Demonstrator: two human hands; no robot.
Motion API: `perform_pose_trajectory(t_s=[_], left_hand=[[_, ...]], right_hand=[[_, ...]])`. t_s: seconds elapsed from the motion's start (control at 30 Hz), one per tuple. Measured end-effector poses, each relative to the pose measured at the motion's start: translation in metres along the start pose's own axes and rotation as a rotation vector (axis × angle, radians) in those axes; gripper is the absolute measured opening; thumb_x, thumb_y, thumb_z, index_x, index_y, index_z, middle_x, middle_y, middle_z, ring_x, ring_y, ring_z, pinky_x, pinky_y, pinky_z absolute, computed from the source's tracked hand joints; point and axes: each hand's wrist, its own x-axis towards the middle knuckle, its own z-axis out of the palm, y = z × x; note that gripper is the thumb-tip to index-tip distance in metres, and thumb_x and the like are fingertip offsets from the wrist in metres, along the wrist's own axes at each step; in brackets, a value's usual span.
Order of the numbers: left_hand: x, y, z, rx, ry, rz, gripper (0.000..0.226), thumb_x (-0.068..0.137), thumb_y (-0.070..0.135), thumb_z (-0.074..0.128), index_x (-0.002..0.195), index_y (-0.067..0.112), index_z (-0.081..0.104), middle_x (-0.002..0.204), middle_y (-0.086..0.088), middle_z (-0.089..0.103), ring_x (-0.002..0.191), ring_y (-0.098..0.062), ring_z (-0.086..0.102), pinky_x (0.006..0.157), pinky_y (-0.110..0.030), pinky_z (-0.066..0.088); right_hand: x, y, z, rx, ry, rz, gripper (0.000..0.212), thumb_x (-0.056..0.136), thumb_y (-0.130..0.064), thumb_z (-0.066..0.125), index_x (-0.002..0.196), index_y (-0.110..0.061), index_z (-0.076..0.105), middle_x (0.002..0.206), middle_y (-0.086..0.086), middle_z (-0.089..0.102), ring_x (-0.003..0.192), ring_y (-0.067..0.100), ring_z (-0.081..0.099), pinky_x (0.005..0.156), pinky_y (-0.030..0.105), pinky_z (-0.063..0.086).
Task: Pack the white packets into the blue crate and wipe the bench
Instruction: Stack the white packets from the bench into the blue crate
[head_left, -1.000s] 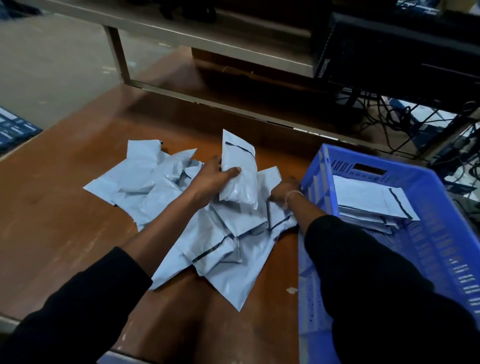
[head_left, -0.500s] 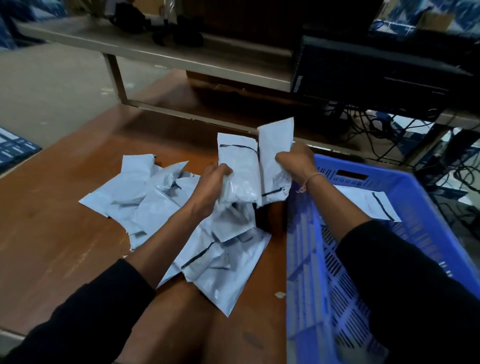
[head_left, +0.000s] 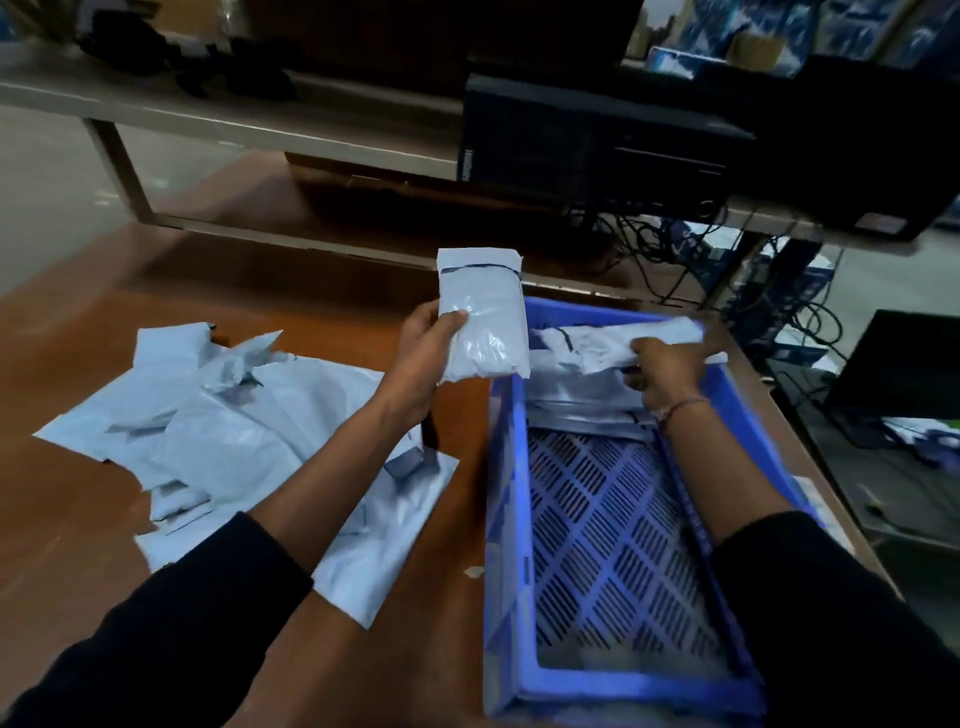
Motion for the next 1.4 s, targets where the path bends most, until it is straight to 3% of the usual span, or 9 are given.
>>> perform_pose_trajectory(t_s=[0.13, 0.3, 0.47, 0.57, 0.77, 0.87, 0.97, 1.13, 1.4], left_hand=[[0.000, -0.001, 0.015, 0.036, -0.030, 0.042, 0.035, 0.099, 0.019, 0.064, 0.132, 0.007, 0.060, 0.122, -0.011, 0.073, 0.107, -0.026, 0.073, 0.077, -0.032, 0.059], [0.001, 0.006, 0.026, 0.147, -0.130, 0.128, 0.034, 0.102, 0.019, 0.062, 0.135, 0.013, 0.061, 0.123, -0.003, 0.073, 0.110, -0.020, 0.073, 0.083, -0.035, 0.061], [0.001, 0.012, 0.036, 0.239, -0.224, 0.161, 0.037, 0.103, 0.019, 0.061, 0.139, 0.013, 0.060, 0.128, -0.003, 0.072, 0.113, -0.020, 0.072, 0.088, -0.036, 0.062], [0.006, 0.012, 0.047, 0.318, -0.265, 0.174, 0.035, 0.102, 0.019, 0.063, 0.136, 0.013, 0.063, 0.126, -0.004, 0.073, 0.114, -0.023, 0.071, 0.090, -0.039, 0.061], [0.033, 0.012, 0.093, 0.514, -0.333, 0.153, 0.027, 0.098, 0.016, 0.069, 0.121, 0.002, 0.067, 0.112, -0.016, 0.075, 0.100, -0.024, 0.073, 0.084, -0.037, 0.058], [0.061, 0.012, 0.119, 0.778, -0.437, 0.221, 0.021, 0.096, 0.024, 0.070, 0.108, 0.006, 0.072, 0.102, -0.010, 0.076, 0.091, -0.019, 0.071, 0.080, -0.036, 0.055], [0.085, 0.009, 0.144, 1.027, -0.557, 0.222, 0.018, 0.098, 0.030, 0.068, 0.103, 0.015, 0.075, 0.084, 0.005, 0.069, 0.072, -0.006, 0.058, 0.063, -0.021, 0.045], [0.117, -0.007, 0.155, 1.179, -0.731, 0.174, 0.018, 0.095, 0.030, 0.072, 0.106, 0.018, 0.080, 0.101, 0.001, 0.079, 0.087, -0.006, 0.066, 0.083, -0.031, 0.051], [0.107, -0.030, 0.152, 1.588, -0.446, 0.595, 0.033, 0.097, 0.041, 0.064, 0.122, 0.020, 0.069, 0.120, -0.008, 0.068, 0.116, -0.031, 0.061, 0.092, -0.043, 0.047]], right_hand=[[-0.007, 0.024, 0.006, 0.034, -0.005, 0.099, 0.081, 0.090, 0.002, 0.061, 0.151, -0.022, 0.013, 0.134, 0.009, 0.035, 0.071, 0.024, 0.065, 0.077, 0.049, 0.060], [-0.003, 0.040, 0.015, -0.270, -0.098, 0.076, 0.078, 0.085, -0.021, 0.076, 0.148, -0.015, 0.029, 0.140, 0.015, 0.046, 0.085, 0.032, 0.072, 0.058, 0.031, 0.058], [0.002, 0.048, 0.000, -0.822, -0.158, -0.099, 0.080, 0.082, -0.054, 0.068, 0.150, -0.023, 0.040, 0.103, 0.009, 0.075, 0.088, 0.028, 0.073, 0.084, 0.042, 0.060], [-0.001, 0.040, -0.008, -0.825, -0.274, -0.100, 0.070, 0.090, -0.048, 0.065, 0.148, -0.018, 0.041, 0.074, 0.006, 0.076, 0.068, 0.021, 0.074, 0.075, 0.037, 0.060], [0.004, -0.004, -0.043, -0.709, 0.055, -0.325, 0.038, 0.088, -0.022, 0.062, 0.121, -0.003, 0.058, 0.117, 0.016, 0.065, 0.104, 0.034, 0.063, 0.073, 0.027, 0.039], [-0.001, -0.018, -0.061, -0.743, 0.106, -0.610, 0.052, 0.076, -0.005, 0.062, 0.125, -0.002, 0.049, 0.129, 0.021, 0.049, 0.107, 0.036, 0.054, 0.075, 0.028, 0.033], [0.001, -0.009, -0.069, -1.107, -0.090, -0.886, 0.077, 0.067, -0.014, 0.070, 0.138, -0.017, 0.041, 0.137, 0.015, 0.041, 0.117, 0.038, 0.043, 0.092, 0.041, 0.039], [0.011, 0.017, -0.072, -1.303, -0.346, -0.810, 0.078, 0.078, -0.034, 0.073, 0.149, -0.031, 0.041, 0.153, 0.006, 0.036, 0.134, 0.036, 0.033, 0.103, 0.051, 0.038], [0.020, 0.039, -0.053, -1.423, -0.279, -0.733, 0.054, 0.102, -0.039, 0.046, 0.154, -0.034, 0.034, 0.150, 0.007, 0.038, 0.130, 0.039, 0.038, 0.098, 0.050, 0.038]])
